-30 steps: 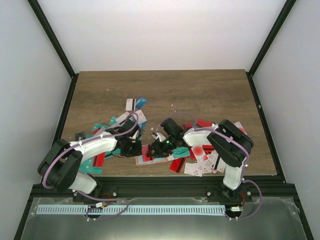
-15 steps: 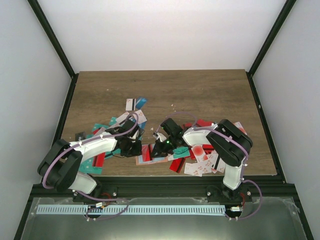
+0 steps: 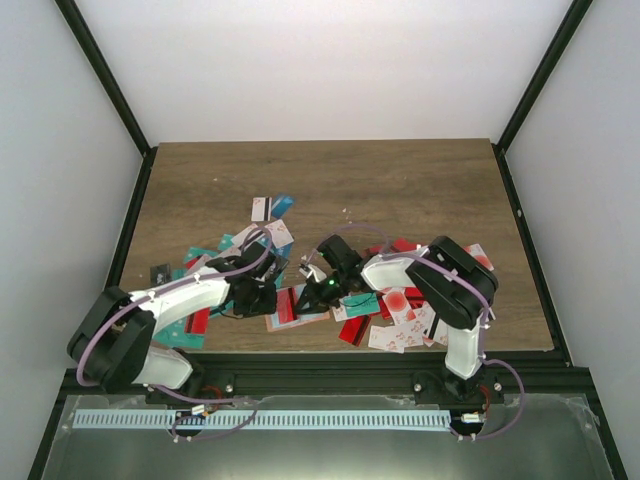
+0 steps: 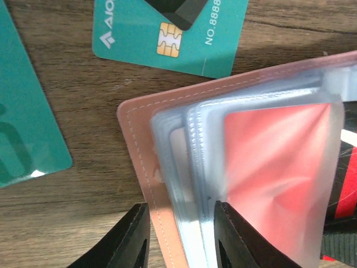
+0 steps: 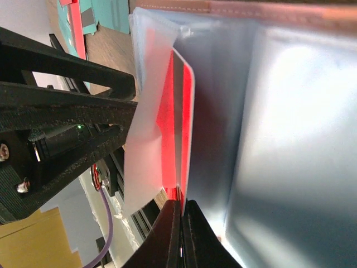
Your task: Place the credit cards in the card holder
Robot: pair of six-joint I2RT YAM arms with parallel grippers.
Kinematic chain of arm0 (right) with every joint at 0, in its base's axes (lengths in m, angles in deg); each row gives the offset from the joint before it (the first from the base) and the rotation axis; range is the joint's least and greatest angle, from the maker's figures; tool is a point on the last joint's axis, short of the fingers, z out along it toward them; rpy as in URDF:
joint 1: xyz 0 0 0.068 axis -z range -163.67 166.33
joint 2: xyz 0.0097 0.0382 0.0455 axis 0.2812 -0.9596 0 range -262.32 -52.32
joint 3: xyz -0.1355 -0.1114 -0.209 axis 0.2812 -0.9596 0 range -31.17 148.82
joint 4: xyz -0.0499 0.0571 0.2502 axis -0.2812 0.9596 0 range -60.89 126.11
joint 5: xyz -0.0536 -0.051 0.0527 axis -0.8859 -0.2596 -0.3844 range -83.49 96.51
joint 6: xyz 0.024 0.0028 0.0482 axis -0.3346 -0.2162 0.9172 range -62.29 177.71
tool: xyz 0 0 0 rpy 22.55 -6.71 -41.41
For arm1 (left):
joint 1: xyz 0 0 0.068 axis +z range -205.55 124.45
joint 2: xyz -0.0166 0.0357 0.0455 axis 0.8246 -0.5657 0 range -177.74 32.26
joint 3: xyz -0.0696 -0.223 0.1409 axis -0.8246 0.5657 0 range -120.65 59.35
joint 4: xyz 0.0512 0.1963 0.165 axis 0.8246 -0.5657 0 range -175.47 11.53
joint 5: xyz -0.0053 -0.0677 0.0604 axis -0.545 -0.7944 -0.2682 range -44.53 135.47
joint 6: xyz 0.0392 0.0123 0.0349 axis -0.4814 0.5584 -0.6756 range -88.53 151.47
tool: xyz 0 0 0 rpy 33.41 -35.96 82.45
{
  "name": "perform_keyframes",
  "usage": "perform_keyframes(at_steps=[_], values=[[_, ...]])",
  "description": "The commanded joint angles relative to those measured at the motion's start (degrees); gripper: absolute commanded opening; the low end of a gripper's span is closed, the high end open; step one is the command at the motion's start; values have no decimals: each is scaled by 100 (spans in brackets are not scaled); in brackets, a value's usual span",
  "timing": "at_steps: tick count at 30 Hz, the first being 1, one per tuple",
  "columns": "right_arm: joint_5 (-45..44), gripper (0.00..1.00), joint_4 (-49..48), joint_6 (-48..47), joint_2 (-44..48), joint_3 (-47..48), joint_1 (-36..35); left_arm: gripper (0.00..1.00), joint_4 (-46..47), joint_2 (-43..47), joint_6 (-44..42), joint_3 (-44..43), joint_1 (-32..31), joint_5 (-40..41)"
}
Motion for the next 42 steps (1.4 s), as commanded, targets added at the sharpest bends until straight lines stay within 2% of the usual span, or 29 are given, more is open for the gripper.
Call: perform_keyframes(at_steps=[1, 10, 14, 16, 20, 23, 33, 42], values=[[-145, 1, 0, 59, -187, 108, -54, 31, -329, 125, 275, 79, -23, 495], [-58, 1, -75, 79, -286, 112, -54, 25, -438, 280, 410, 63, -23, 748], [-6, 1, -76, 42, -370, 187, -54, 40, -430, 480, 352, 40, -18, 678], [19, 1, -42, 0, -414, 265, -54, 41, -535, 551, 379, 26, -22, 775], [2, 1, 82, -105, -487, 400, -54, 30, -725, 525, 500, 45, -9, 1049], [11, 1, 211, -214, -558, 520, -54, 26, -803, 362, 554, 47, 4, 1182], [-33, 1, 812, -665, -775, 974, -54, 25, -593, -398, 418, -137, 39, 1271], [85, 1, 1229, -973, -884, 1239, -54, 25, -328, -623, -252, -272, 37, 1186]])
